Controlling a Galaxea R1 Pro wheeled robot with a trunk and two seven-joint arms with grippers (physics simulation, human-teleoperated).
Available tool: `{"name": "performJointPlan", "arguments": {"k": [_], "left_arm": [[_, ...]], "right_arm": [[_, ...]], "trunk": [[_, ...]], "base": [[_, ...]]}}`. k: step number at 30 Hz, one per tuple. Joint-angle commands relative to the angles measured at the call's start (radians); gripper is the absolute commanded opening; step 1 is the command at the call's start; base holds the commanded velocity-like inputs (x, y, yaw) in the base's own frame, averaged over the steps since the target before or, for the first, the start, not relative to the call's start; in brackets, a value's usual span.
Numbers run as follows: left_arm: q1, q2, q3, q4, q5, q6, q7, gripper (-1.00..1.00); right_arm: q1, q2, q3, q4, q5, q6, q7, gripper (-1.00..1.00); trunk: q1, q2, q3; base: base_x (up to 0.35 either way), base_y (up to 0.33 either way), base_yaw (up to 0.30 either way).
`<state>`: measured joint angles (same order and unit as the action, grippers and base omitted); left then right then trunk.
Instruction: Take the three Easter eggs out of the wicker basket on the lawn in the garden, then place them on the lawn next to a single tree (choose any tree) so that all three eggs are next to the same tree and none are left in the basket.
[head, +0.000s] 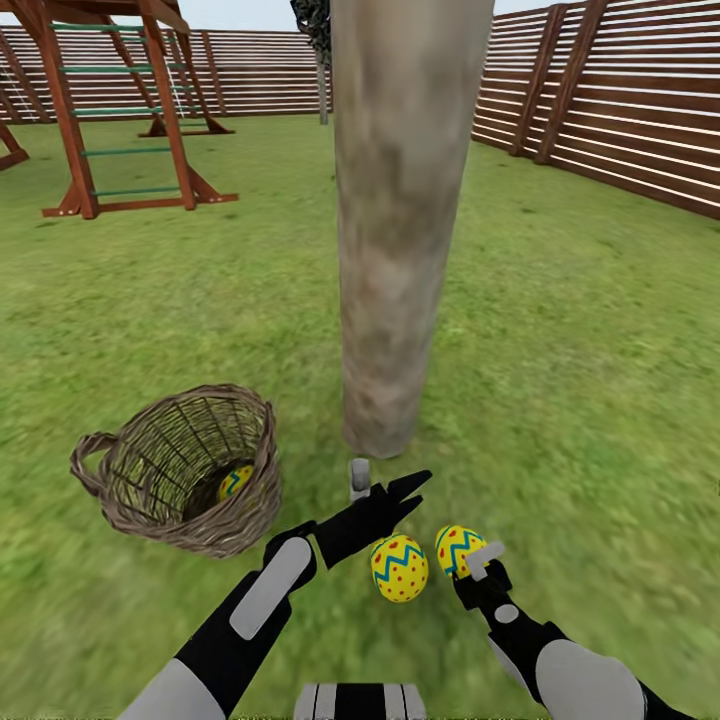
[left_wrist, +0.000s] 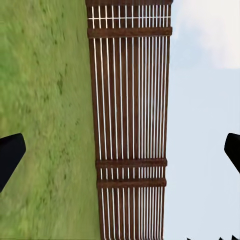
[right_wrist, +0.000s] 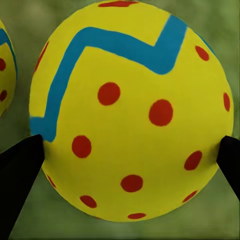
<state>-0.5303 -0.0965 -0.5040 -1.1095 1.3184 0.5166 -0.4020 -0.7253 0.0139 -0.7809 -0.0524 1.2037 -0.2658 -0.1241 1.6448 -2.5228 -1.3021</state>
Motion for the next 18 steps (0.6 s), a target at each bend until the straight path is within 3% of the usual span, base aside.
{"name": "performJointPlan", "arguments": {"k": [1, 2, 4, 7, 11, 18], "left_arm": [[0.000, 0.000, -0.006, 0.000, 0.008, 0.007, 0.000, 1.00], [0.000, -0.002, -0.010, 0.000, 0.008, 0.007, 0.000, 1.00], [0.000, -0.006, -0.017, 0.000, 0.008, 0.007, 0.001, 1.00], [0.000, -0.008, -0.046, -0.001, 0.008, 0.005, 0.000, 1.00], [0.000, -0.008, -0.051, 0.001, 0.009, -0.051, 0.001, 1.00], [0.000, -0.008, -0.052, 0.001, 0.009, -0.061, 0.002, 1.00]], "right_arm": [[-0.002, 0.000, -0.007, -0.002, 0.010, 0.005, -0.006, -1.00], [-0.004, 0.011, -0.008, 0.001, 0.011, 0.044, -0.045, -1.00], [-0.009, 0.015, -0.008, 0.003, 0.011, 0.052, -0.076, -1.00], [-0.020, 0.011, -0.008, 0.003, 0.009, 0.079, -0.084, -1.00], [-0.022, 0.022, -0.007, 0.006, 0.012, 0.102, -0.085, -1.00], [-0.022, 0.030, -0.006, 0.006, 0.014, 0.099, -0.084, -1.00]], "trunk": [[0.000, -0.001, -0.005], [0.001, -0.001, -0.009], [0.001, -0.001, -0.012], [0.001, -0.001, -0.012], [0.001, -0.001, -0.012], [0.001, -0.001, -0.012]], "base": [[0.000, 0.000, 0.000], [0.000, 0.000, 0.000], [0.000, 0.000, 0.000], [0.000, 0.000, 0.000], [0.032, 0.000, 0.000], [0.079, 0.000, 0.000]]}}
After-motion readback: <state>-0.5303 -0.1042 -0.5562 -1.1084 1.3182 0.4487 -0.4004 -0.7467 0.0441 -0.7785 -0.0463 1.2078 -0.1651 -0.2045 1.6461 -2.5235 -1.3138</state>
